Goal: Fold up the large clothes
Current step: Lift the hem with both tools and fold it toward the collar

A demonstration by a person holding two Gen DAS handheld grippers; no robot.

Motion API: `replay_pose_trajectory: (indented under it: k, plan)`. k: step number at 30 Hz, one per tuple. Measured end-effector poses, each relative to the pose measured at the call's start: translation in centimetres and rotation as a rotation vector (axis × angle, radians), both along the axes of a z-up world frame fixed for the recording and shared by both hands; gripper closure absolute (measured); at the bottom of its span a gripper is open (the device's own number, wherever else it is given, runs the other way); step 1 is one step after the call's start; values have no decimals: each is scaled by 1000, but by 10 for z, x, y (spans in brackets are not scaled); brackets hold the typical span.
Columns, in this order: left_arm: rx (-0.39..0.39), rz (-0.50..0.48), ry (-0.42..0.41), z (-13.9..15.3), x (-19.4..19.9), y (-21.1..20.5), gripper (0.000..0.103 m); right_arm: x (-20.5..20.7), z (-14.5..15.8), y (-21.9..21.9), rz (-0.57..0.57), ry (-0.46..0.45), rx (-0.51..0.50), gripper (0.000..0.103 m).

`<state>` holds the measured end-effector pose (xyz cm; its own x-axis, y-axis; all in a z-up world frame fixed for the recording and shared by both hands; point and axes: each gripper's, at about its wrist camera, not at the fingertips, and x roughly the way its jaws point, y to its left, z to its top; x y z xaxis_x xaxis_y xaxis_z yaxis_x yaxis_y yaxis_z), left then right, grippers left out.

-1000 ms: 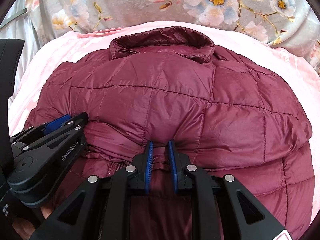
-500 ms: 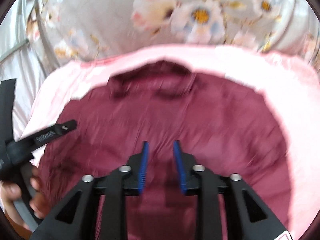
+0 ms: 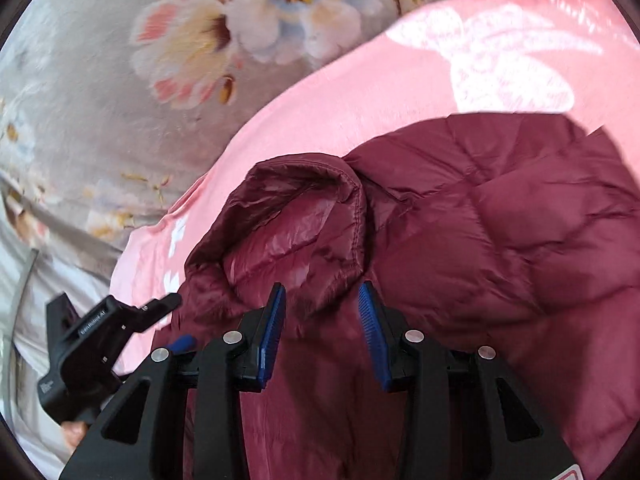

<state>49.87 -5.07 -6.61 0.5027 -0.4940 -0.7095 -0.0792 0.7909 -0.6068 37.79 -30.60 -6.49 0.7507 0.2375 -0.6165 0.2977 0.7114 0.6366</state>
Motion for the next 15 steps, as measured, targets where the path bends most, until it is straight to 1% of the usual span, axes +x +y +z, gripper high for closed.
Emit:
replay_pose_trajectory:
  k: [1,2,3,4,5,6,7,8,9,10,13,15]
  plan:
    - [-13,-5,14,-4,3,-1,57,6,-2,1,7,6,-5,66]
    - [-7,-24,29,-10,6,-4,67,10,-2,3,14,14,-26,76]
    - [13,-50,39,-13,6,-7,92,12,-1,4,24,21,-45,88]
    - [35,-67,44,-14,7,-9,94,11,1,6,37,27,-70,89]
    - [63,-83,27,-12,3,-9,95,5,8,8,44,13,-110,90]
    - [88,-101,2,-9,-1,-10,96,-2,15,9,54,-5,-144,91]
    - [135,-126,-41,-4,-8,-11,97,-10,22,12,65,-25,-199,92]
    - [166,-141,-69,0,-11,-12,97,-16,27,16,79,-38,-265,92]
    - [214,-165,-103,2,-18,-15,97,-17,28,18,92,-31,-319,93]
    - [255,-177,-120,2,-21,-18,97,-14,24,23,106,-7,-382,93]
    - [378,-210,-140,-11,-24,-31,97,-6,1,30,133,79,-469,93]
    - [399,-213,-149,-20,-24,-33,96,-4,-5,36,143,90,-522,93]
